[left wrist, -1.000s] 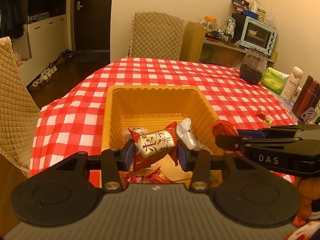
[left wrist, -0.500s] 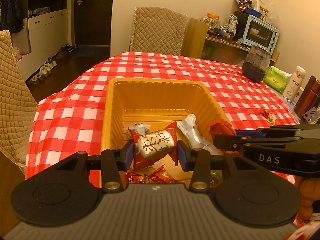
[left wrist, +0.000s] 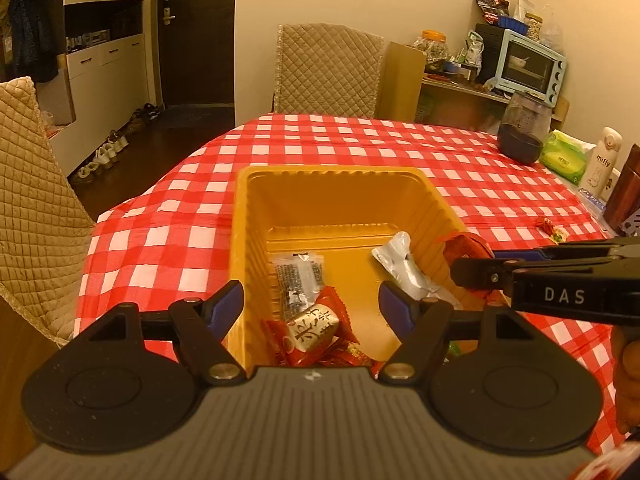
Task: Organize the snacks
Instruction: 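Lower both snacks into the tray and open both grippers, then move both open grippers back toward the last candies on the table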
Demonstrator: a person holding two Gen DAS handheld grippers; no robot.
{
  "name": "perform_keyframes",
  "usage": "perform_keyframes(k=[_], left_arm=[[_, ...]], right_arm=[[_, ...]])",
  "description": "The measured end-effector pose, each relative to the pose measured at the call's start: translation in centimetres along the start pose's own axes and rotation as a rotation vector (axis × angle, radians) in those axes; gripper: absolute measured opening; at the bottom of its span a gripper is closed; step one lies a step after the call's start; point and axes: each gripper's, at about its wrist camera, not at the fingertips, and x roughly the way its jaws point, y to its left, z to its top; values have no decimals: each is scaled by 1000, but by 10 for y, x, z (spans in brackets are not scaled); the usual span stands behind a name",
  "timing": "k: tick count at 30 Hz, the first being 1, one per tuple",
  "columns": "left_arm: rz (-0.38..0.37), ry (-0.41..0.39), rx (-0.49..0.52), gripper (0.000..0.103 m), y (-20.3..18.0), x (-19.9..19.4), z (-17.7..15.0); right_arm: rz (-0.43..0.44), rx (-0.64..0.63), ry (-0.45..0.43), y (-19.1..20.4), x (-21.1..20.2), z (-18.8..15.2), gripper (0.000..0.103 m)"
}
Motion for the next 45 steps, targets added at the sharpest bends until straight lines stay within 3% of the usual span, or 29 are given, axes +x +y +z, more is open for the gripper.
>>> perform_keyframes(k=[20,22,23,24,45], left_arm=[[2,11,-13,72,4,1,-1],[3,12,-13,72,3,1,-1],[3,12,-12,72,3,1,-1],[3,12,-13,72,3,1,-1],[-20,-9,-25,72,-3,-3,3]], right_arm=[[68,38,-20,0,-1,3,32],[81,50,-28,-1,-2,4,39],[78,53,-36,-2,-3,4,61],[70,57,-47,-2,-5,5,73],[-15,97,-122,-23,-25,7,73]])
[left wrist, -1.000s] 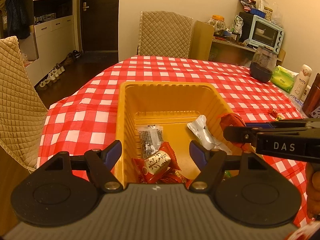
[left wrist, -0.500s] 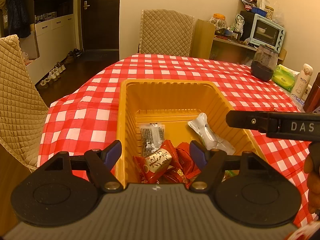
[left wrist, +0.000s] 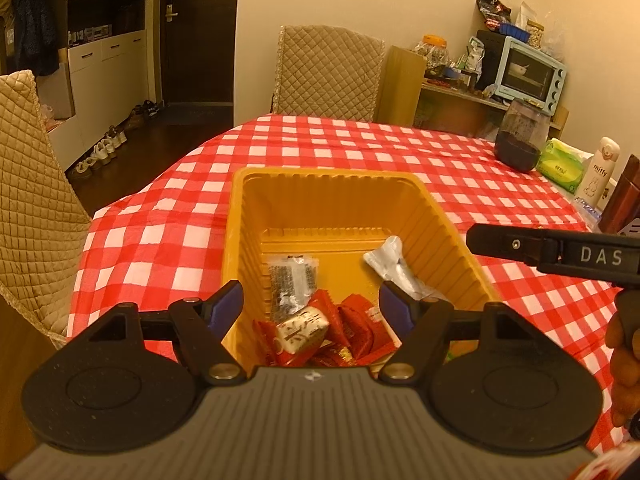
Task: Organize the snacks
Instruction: 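Move both open grippers back toward the last candies on the table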
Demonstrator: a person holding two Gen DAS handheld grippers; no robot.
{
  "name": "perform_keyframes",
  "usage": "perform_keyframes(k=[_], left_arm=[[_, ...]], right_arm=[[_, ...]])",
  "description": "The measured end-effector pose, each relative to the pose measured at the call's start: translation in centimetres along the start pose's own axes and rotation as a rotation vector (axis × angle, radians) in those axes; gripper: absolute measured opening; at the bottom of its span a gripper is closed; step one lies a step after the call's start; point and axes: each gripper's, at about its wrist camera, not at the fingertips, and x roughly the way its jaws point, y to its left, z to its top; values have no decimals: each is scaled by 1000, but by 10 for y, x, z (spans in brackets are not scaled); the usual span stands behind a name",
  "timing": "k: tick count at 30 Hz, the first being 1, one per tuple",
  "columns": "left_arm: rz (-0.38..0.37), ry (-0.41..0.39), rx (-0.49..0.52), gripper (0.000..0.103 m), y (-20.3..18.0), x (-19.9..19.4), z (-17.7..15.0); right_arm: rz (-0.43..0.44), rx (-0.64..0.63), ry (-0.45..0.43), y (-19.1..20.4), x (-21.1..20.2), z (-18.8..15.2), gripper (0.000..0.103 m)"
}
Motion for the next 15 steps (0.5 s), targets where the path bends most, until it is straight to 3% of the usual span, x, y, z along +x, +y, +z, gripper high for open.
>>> perform_keyframes(k=[15], left_arm=[[-142,-39,10,80,-52,-10,21]], right_arm=[[-160,88,-107,-53,-69,22,73]])
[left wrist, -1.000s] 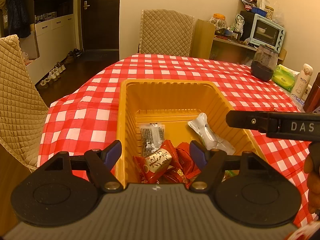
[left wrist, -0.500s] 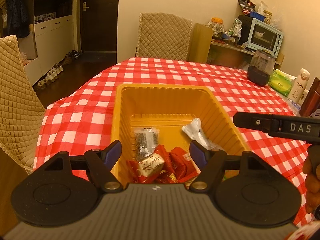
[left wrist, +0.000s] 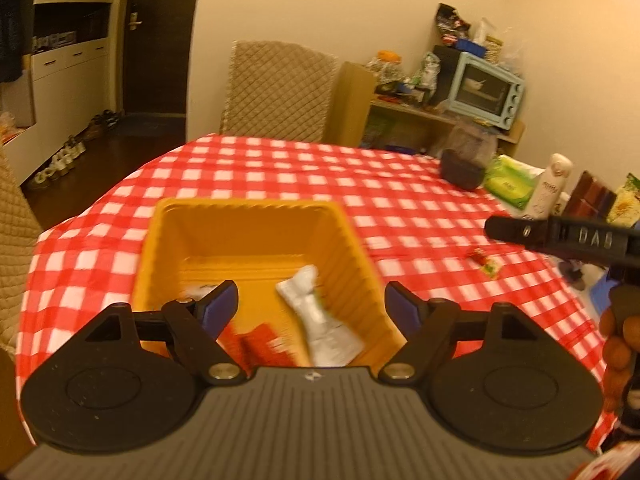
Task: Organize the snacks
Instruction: 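Move both open grippers back toward the last candies on the table, then grasp the yellow-green packet with the right gripper while the left grasps the red twisted candy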
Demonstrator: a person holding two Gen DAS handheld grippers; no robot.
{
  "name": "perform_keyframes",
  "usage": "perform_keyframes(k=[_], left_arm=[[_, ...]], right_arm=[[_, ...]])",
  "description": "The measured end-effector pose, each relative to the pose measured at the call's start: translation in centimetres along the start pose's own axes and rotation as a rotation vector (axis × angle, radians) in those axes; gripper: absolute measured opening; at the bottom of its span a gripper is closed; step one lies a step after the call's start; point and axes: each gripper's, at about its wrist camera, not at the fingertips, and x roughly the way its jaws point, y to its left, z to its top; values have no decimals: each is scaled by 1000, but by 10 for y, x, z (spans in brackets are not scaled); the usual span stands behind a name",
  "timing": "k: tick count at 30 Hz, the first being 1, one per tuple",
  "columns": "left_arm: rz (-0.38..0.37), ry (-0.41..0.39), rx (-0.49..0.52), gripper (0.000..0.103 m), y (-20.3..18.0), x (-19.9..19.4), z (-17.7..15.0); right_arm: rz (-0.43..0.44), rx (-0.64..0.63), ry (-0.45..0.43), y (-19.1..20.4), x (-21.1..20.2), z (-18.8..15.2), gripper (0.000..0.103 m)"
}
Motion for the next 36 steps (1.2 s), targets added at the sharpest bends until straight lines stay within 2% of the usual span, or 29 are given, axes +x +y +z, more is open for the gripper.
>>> perform_keyframes(k=[9,17,19,28,30,36], left_arm=[[-69,-12,77,81,-56,9,16],[-117,3,89,88,-101,39,27],[-125,10,90,92,-112,51,29],[-99,55,101,92,-146,122,30],[-100,66,106,92,-150,137,31],[-49,94,153,92,-160,177,33]], right_arm=[[-136,32,-65,-73,-53,38,73],[-240,59,-64,-126,-71,36,73],[-258,58,-52,-135,-67,30,73],[-223,96,23,-174,-6,-10,72],[-212,93,34,-178,10,-15,56],[-183,85,68,-186,58,-20,46]])
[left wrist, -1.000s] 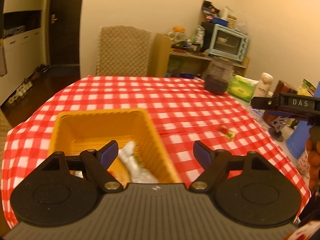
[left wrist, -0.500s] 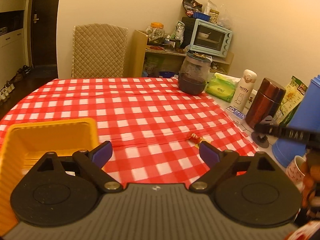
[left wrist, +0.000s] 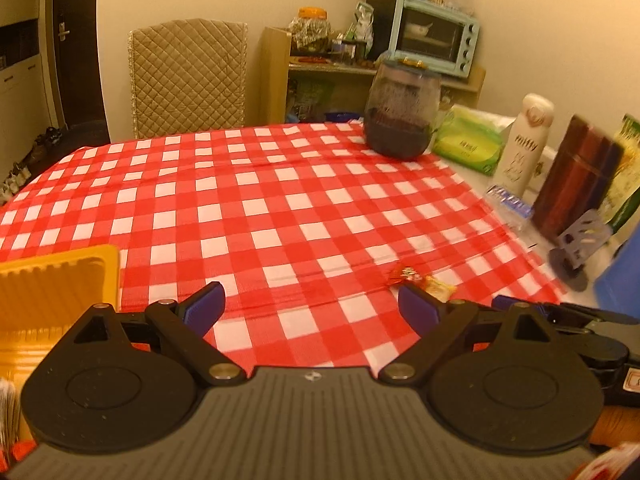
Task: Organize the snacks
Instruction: 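Grasp the yellow-green packet with the right gripper while the left grasps the red twisted candy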
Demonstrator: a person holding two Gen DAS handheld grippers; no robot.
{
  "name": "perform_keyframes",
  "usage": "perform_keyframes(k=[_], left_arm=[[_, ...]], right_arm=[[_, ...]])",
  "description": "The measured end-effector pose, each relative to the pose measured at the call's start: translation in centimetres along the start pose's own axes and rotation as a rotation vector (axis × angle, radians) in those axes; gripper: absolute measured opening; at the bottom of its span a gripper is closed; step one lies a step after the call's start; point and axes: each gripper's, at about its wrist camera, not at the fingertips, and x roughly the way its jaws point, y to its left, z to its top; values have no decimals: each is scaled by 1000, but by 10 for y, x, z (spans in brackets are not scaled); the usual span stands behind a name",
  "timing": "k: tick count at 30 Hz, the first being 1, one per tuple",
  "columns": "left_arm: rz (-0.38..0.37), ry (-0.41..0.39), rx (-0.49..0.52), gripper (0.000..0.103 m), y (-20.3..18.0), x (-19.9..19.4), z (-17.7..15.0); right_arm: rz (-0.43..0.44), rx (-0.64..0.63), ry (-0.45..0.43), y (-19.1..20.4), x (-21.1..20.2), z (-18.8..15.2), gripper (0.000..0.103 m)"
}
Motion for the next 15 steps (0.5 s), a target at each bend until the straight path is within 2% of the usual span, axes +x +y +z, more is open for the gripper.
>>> perform_keyframes(k=[7,10,12,15], left_arm=[[14,5,5,92,1,19,5],[11,6,6,92,1,21,6],[10,7,3,92,1,21,6],[2,8,2,92,0,23,7]], right_arm=[[-27,4,30,10,39,4,39],[-69,-53,32,18,48,2,37],[-90,-118,30,23,51,0,32],[-88,-162,28,20,50,-5,28]])
